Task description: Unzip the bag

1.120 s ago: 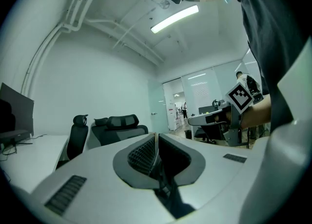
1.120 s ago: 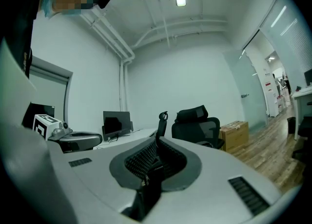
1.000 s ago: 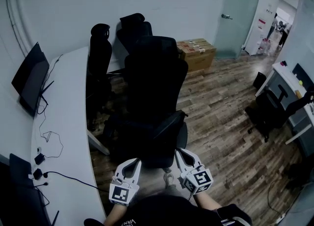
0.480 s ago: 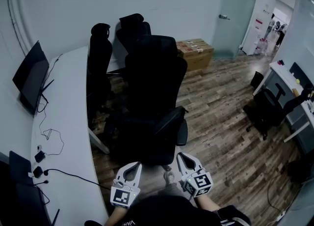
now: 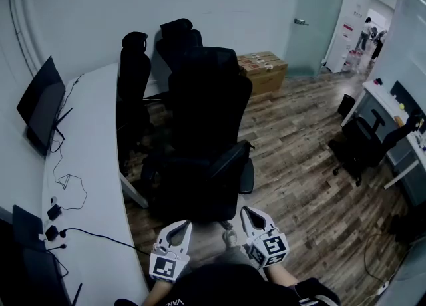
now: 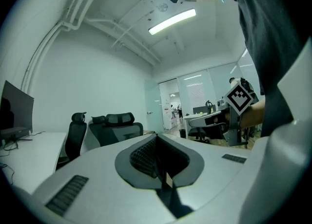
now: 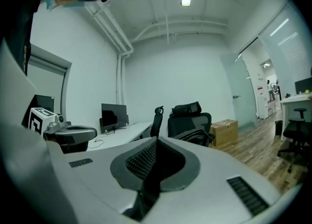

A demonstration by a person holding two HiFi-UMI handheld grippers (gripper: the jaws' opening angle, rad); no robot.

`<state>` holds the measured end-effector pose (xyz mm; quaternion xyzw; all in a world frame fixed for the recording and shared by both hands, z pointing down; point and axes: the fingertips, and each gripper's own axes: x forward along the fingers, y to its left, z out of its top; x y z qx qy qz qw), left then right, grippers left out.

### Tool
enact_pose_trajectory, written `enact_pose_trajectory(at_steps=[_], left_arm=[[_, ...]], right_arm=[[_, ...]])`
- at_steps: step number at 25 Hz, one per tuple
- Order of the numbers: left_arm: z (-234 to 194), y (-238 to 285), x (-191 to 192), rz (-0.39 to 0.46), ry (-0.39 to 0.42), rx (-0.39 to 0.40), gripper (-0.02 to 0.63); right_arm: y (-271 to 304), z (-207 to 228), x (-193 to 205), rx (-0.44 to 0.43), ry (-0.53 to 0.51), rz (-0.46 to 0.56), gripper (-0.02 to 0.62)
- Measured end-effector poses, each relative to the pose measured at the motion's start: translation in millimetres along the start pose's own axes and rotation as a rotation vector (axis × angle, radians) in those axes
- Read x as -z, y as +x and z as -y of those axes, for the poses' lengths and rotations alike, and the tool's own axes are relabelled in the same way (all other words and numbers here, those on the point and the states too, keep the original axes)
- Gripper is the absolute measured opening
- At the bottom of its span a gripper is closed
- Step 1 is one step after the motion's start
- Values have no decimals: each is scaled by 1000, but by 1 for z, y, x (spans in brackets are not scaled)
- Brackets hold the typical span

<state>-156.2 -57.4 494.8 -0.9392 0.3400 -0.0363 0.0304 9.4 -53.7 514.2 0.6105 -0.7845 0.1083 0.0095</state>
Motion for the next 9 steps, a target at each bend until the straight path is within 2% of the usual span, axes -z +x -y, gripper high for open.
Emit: enact_pose_trajectory(at_steps=[9], left_arm=[[11, -5, 4, -8, 18, 19, 18]], right_arm=[[-10, -1, 6, 15, 0, 3, 44]])
